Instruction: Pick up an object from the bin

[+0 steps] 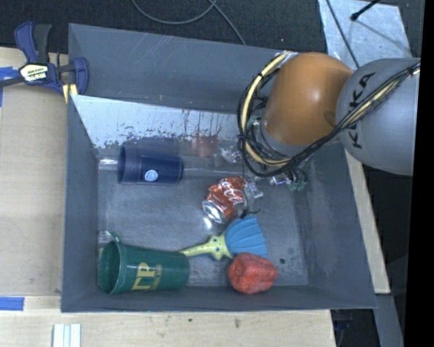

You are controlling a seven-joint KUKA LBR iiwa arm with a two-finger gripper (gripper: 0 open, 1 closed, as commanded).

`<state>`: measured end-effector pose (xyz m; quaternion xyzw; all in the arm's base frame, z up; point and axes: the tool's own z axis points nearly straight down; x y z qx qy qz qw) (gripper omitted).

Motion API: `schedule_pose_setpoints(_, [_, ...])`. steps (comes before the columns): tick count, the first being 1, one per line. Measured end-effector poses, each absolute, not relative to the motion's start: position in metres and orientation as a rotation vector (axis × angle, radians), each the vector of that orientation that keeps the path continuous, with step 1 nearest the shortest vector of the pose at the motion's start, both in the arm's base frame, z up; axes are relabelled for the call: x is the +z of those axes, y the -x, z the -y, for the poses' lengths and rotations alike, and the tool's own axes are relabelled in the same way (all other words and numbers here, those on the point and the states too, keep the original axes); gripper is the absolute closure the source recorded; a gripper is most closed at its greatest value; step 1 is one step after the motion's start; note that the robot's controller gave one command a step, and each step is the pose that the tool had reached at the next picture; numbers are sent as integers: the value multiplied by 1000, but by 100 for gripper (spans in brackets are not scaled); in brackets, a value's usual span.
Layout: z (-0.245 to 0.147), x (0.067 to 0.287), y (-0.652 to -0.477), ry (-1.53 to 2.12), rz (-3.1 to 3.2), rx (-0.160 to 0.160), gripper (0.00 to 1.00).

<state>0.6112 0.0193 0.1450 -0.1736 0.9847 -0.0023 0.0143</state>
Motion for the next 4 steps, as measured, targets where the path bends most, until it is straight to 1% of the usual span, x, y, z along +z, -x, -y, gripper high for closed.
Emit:
schedule_pose_setpoints(1, [-24,114,-624,536,-3068,-2,100])
schedule_pose_setpoints(2, [-24,114,-624,536,-3068,-2,100])
schedule_pose_setpoints(3, [-27,115,-625,627,-3049,-5,100])
schedule_pose_setpoints(4, [-33,124,-626,738,-3021,-5,100])
